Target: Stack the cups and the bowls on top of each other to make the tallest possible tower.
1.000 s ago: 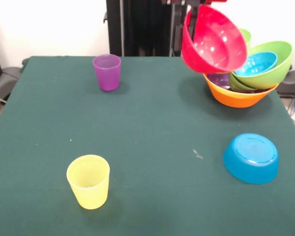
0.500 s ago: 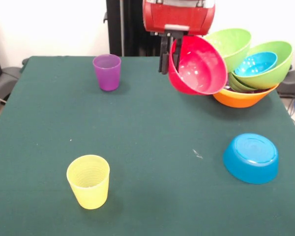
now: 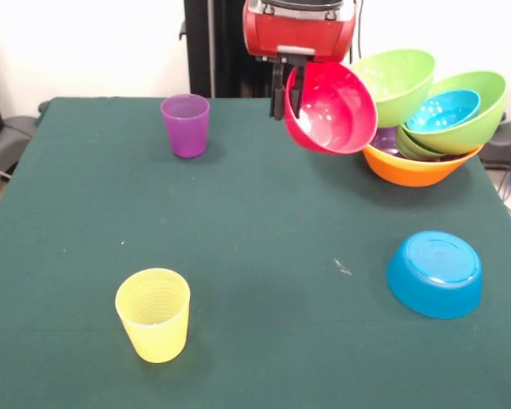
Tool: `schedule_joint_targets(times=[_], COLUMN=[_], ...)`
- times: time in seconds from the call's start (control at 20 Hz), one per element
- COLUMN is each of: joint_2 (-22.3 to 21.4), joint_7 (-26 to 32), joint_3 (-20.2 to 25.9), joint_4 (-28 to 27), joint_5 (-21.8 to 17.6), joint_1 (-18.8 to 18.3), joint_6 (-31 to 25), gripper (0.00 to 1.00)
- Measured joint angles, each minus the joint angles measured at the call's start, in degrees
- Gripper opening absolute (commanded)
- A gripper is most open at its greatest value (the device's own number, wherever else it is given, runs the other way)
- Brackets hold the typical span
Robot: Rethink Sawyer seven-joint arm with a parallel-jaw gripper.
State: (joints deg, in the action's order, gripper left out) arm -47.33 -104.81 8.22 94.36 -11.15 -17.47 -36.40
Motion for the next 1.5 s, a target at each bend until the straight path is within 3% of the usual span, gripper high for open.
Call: schedule_joint_targets(times=[0.65, 1.5], joint_2=[-5.2, -6.1], joint_7=[0.0, -3.6], joint_3=[-2.7, -6.7], joint_4=[3.1, 12.9], joint_5=[3.3, 6.7], joint_1=[0.9, 3.8], joint_6=[0.0, 6.0], gripper=[0.0, 0.0])
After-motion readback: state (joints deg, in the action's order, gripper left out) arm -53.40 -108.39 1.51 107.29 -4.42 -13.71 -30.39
